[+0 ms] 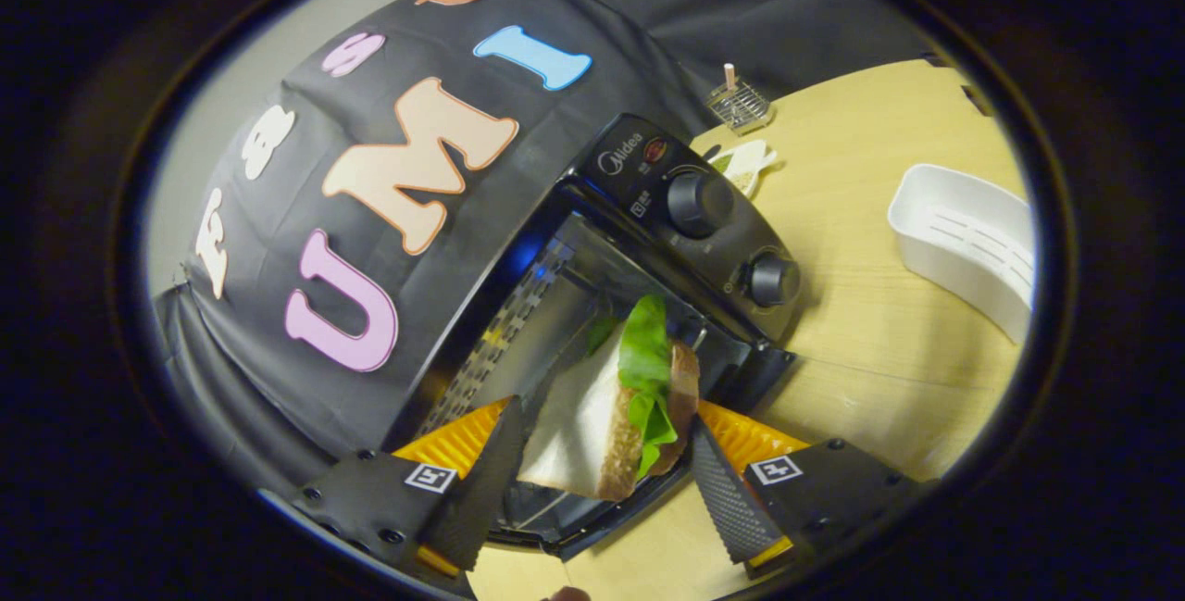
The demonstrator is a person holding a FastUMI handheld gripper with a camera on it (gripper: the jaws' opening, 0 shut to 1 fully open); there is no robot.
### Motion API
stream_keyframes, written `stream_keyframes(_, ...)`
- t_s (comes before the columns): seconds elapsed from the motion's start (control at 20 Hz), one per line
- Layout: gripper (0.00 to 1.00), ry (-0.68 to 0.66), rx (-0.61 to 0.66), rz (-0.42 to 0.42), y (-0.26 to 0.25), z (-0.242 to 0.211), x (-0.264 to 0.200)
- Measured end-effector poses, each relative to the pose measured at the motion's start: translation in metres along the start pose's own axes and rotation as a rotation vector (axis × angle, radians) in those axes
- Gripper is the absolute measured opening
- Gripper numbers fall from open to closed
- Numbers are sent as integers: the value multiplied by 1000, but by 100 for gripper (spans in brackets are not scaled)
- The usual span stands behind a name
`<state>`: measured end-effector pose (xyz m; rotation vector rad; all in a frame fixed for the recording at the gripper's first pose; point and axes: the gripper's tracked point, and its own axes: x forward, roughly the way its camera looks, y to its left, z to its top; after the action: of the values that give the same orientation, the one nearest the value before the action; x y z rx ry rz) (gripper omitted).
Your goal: Open the toaster oven, put the food inside, and close the toaster oven door.
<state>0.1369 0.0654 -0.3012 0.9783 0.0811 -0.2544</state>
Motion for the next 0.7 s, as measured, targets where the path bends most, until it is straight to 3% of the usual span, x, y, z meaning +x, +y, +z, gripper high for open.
stream_keyframes(0.35,99,-40,269,113,17,2,14)
stream_keyframes(0.7,98,-36,327,171,17,-8,10)
